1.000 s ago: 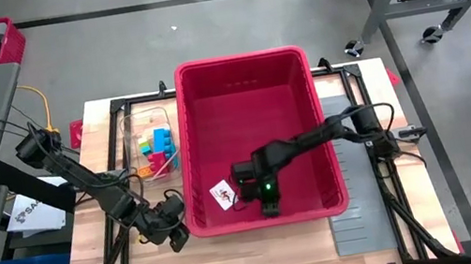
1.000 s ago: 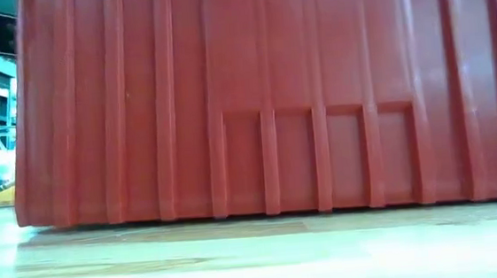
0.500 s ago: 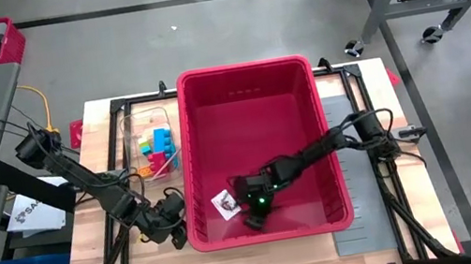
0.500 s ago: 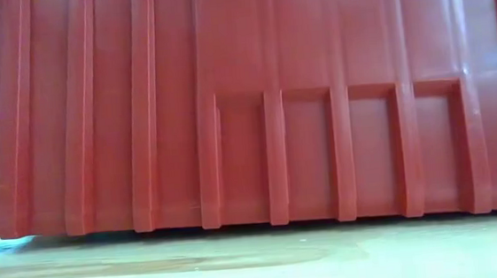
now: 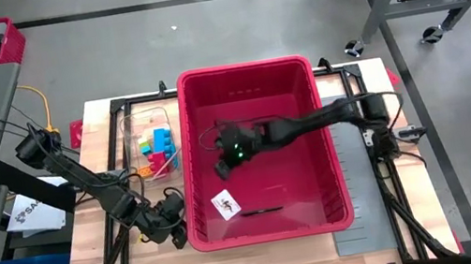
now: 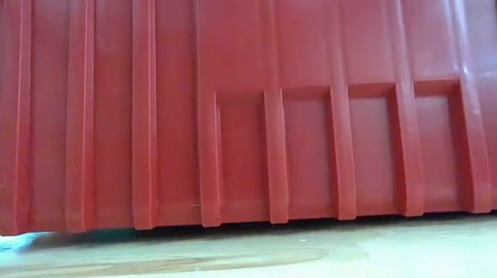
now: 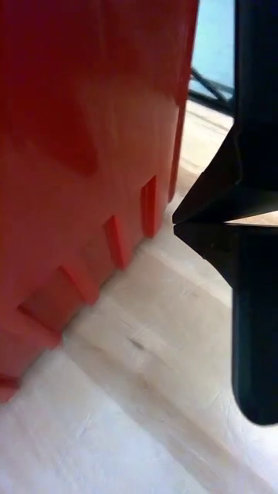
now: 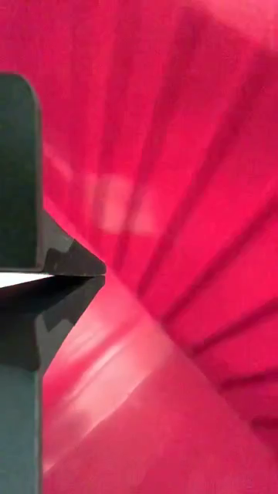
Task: Sort blocks
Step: Remove the black pen from the bin
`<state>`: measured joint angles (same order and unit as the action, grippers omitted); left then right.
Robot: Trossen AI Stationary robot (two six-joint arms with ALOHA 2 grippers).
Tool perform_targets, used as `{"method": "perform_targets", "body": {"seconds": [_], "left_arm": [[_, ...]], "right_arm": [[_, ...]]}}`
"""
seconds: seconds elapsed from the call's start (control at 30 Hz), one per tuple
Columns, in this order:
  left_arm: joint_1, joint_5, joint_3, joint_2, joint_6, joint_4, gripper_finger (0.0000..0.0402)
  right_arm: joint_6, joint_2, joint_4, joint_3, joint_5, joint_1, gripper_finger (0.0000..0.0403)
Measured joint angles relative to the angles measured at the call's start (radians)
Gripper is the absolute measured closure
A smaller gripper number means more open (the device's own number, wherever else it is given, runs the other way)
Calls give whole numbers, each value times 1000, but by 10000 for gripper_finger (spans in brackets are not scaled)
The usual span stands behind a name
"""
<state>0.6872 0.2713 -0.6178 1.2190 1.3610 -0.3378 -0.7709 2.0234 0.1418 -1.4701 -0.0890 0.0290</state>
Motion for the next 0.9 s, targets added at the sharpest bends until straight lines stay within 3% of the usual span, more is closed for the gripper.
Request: {"method": "perform_targets", "body": {"seconds": [0.1, 0.2, 0.37, 0.53, 0.63, 0.73, 0.9], "left_arm": [[4, -31, 0, 0, -15, 25, 401], [4, -59, 0, 0, -71, 58, 401], [5, -55, 0, 0, -98, 54, 401], [6, -72, 0, 0, -56, 50, 401], [4, -73, 0, 0, 16, 43, 401], [-3, -76, 0, 0, 77, 37, 401], [-11, -199, 0, 0, 278, -17, 401]], "right_arm": [[110, -81, 148, -6, -109, 10, 403], [175, -153, 355, -5, -124, -6, 403], [226, -264, 582, -5, 11, -39, 403], [262, -277, 790, 3, 84, -44, 403], [346, -274, 778, 69, 52, -10, 403], [474, -270, 695, 151, -48, 43, 403], [646, -275, 565, 203, -210, 140, 403]]}}
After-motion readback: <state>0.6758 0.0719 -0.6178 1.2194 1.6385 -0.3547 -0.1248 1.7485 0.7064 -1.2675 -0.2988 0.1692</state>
